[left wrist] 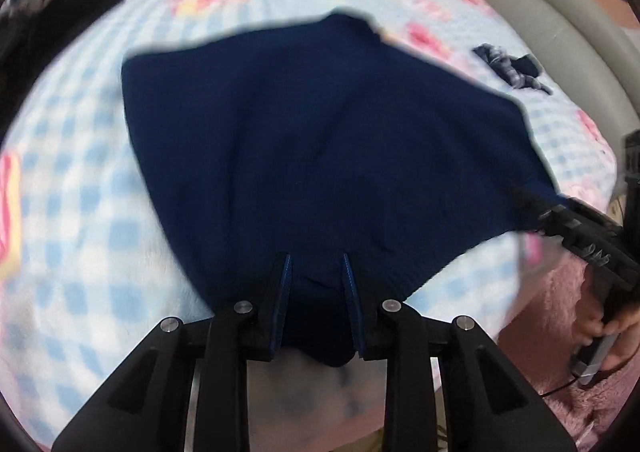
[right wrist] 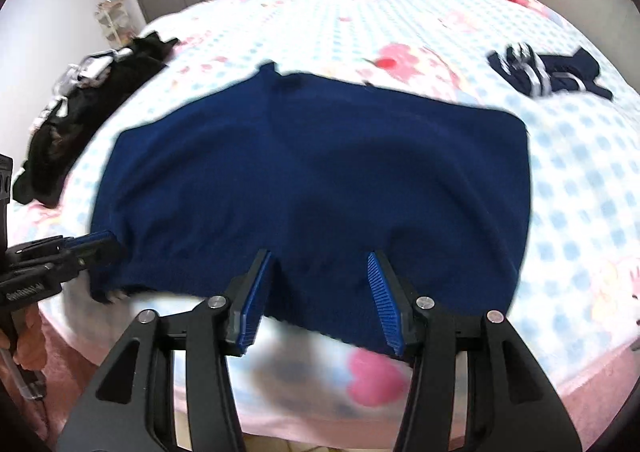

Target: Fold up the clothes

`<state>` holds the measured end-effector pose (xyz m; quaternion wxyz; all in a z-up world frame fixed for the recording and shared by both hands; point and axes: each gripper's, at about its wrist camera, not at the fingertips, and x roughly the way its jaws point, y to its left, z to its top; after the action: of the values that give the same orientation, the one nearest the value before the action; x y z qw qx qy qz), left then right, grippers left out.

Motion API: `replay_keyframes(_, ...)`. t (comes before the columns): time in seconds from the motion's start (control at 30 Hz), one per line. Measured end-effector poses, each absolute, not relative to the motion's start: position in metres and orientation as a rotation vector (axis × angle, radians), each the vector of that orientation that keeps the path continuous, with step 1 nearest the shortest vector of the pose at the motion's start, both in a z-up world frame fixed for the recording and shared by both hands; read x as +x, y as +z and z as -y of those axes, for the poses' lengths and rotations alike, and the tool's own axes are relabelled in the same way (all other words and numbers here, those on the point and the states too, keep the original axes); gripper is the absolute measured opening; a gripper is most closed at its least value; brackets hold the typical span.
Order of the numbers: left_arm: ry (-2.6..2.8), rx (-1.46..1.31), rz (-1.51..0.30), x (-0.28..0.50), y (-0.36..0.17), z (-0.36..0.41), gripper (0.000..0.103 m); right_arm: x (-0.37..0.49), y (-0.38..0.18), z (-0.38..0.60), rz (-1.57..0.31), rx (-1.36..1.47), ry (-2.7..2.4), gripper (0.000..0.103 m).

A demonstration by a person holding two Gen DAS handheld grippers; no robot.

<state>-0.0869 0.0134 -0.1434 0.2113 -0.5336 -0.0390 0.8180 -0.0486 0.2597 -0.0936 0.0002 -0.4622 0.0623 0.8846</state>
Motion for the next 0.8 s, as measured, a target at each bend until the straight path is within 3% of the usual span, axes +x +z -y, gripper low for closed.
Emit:
replay_keyframes(0.1,2.283,-1.438,0.165,-0.080,-0.134,-0.001,0.028,-0.043,-0.093,-0.280,-0.146,-1.394,2.699,0.053)
replay_keyframes(0.33,2.324,-1.245,0.199,-0.072,-0.102,-0.010,0.030,-0.030,-0.087,-0.306,-0.318,-1.330,2.725,0.055)
replay_keyframes(0.57,2.220,-1.281,0.000,-0.086,-0.102,-0.093,0.031,-0.031,-0.093,-0.282,-0.201,-1.391,2.755,0.055)
replay_keyframes(0.63,2.205,-1.324,-0.041,-0.093,-0.108,-0.117,0.034,-0.029,-0.097,-0.286,-0.211,-1.410,2.748,0.055)
replay_keyframes(0.7,2.175,-1.411,-0.072,-0.100,-0.121,-0.132,0.049,-0.028,-0.100,-0.291,-0.230,-1.427,2.743,0.055)
replay_keyframes(0.8,2.143,-1.471,-0.085,-0.100,-0.133,-0.132,0.051,-0.026,-0.095,-0.306,-0.301,-1.452,2.715,0.055)
